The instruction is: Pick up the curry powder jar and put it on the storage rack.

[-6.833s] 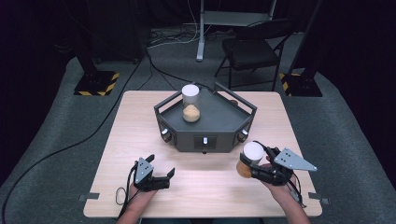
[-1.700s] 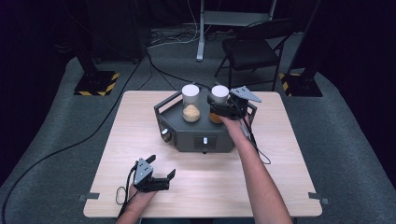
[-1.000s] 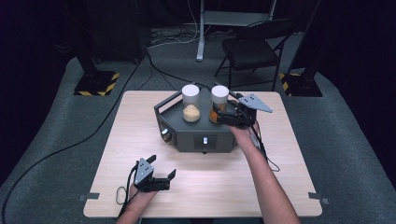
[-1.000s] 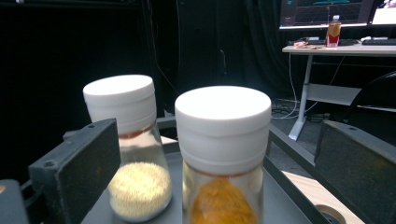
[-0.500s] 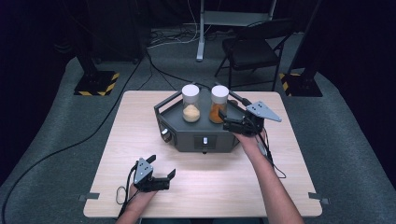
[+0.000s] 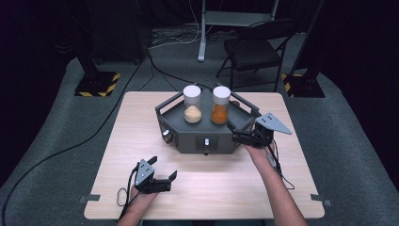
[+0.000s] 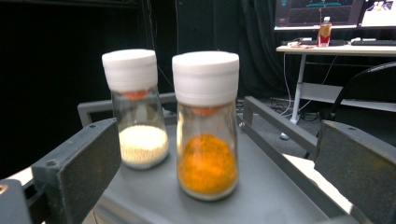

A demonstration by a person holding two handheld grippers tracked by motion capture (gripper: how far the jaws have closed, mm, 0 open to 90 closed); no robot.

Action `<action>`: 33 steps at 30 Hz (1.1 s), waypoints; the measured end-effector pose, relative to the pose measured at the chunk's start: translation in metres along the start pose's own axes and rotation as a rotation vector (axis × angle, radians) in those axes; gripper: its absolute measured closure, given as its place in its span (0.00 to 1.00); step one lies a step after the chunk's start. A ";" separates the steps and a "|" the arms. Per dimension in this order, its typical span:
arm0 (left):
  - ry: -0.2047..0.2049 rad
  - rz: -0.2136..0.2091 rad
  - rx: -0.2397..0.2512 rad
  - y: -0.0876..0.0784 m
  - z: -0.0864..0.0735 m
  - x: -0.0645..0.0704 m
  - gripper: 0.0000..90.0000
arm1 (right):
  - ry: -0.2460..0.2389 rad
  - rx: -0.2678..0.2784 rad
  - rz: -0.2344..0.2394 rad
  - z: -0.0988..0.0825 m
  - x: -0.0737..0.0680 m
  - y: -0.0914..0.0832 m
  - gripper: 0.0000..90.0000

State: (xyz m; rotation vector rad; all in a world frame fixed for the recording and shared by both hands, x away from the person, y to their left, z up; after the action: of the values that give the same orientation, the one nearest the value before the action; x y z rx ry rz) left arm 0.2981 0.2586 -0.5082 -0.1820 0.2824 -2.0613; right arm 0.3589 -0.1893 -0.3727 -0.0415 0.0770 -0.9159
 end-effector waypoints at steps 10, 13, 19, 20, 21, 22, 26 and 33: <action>-0.005 0.003 -0.005 0.000 0.000 0.000 0.01 | -0.005 0.000 0.007 -0.013 0.001 -0.019 0.00; -0.006 0.005 -0.004 0.000 0.000 0.000 0.01 | -0.004 0.003 0.007 -0.021 -0.002 -0.025 0.00; -0.004 0.010 -0.005 0.000 0.000 0.001 0.02 | -0.008 -0.016 0.007 -0.038 -0.006 -0.034 0.00; -0.003 0.011 -0.005 0.000 0.001 0.001 0.02 | -0.006 -0.017 0.007 -0.040 -0.006 -0.035 0.00; -0.003 0.011 -0.005 0.000 0.001 0.001 0.01 | -0.001 -0.017 0.007 -0.041 -0.006 -0.036 0.00; -0.003 0.012 -0.006 0.000 0.001 0.001 0.02 | 0.001 -0.017 0.006 -0.042 -0.005 -0.037 0.00; -0.005 0.015 -0.007 0.000 0.001 0.001 0.02 | 0.004 -0.019 -0.003 -0.049 -0.004 -0.042 0.00; -0.001 0.013 -0.007 0.000 0.001 0.001 0.02 | 0.023 -0.038 -0.029 -0.065 0.000 -0.053 0.00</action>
State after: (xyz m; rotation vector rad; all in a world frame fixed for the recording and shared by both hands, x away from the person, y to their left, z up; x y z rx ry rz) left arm 0.2980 0.2573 -0.5076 -0.1850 0.2898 -2.0477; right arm 0.3116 -0.2212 -0.4333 -0.0672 0.1156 -0.9435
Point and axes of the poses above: each handheld gripper's, and its own axes: y roughly forward along the jaws, z roughly out of its top, x roughly to its right, the point moved 7 cm from there along y, roughly forward along the jaws, and after that the axes turned 7 degrees about z, right-handed, at the moved point
